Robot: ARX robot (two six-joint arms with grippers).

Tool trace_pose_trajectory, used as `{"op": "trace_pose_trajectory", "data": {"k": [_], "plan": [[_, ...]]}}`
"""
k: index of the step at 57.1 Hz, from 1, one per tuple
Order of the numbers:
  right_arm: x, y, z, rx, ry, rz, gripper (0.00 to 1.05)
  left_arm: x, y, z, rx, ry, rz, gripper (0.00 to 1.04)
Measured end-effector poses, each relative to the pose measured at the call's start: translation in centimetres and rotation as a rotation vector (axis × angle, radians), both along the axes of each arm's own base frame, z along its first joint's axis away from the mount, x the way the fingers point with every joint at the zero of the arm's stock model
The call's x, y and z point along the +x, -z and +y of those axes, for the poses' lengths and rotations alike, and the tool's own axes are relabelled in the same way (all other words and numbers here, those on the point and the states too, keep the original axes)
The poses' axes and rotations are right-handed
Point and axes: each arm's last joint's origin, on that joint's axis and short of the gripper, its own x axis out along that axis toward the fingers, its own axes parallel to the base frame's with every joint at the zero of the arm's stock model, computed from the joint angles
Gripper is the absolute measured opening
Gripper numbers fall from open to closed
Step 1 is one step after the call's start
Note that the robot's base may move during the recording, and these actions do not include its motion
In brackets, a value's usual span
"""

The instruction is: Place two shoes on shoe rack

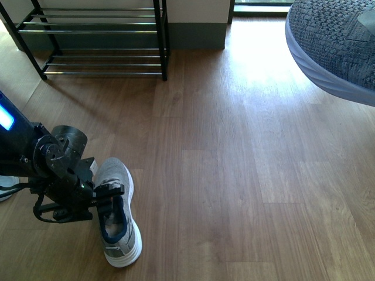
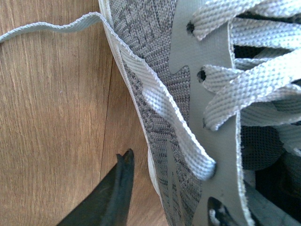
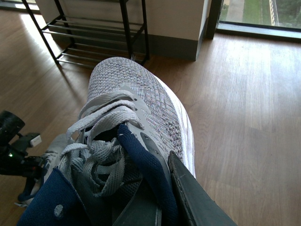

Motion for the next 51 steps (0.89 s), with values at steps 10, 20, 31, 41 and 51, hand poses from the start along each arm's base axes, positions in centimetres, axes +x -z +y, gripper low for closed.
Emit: {"op": "trace_pose_trajectory", "data": {"k": [10, 20, 31, 41, 51], "plan": [[0.0, 0.0, 0.0, 0.000, 0.000, 0.000, 0.01, 0.1, 0.0, 0.0, 0.009, 0.000, -0.012, 0.18], [0.0, 0.0, 0.0, 0.000, 0.000, 0.000, 0.01, -0.2, -0.1, 0.4, 0.053, -0.015, -0.033, 0.02], [0.0, 0.0, 0.0, 0.000, 0.000, 0.000, 0.01, -1.5, -4.1, 2.7, 0.163, -0.116, -0.150, 0.02], [0.0, 0.0, 0.0, 0.000, 0.000, 0.000, 0.01, -3.1, -14.2, 5.0, 0.285, -0.244, -0.443, 0.02], [0.0, 0.0, 0.0, 0.000, 0.000, 0.000, 0.01, -8.8, -21.7, 5.4, 0.413, -0.358, -0.630, 0.02]]}}
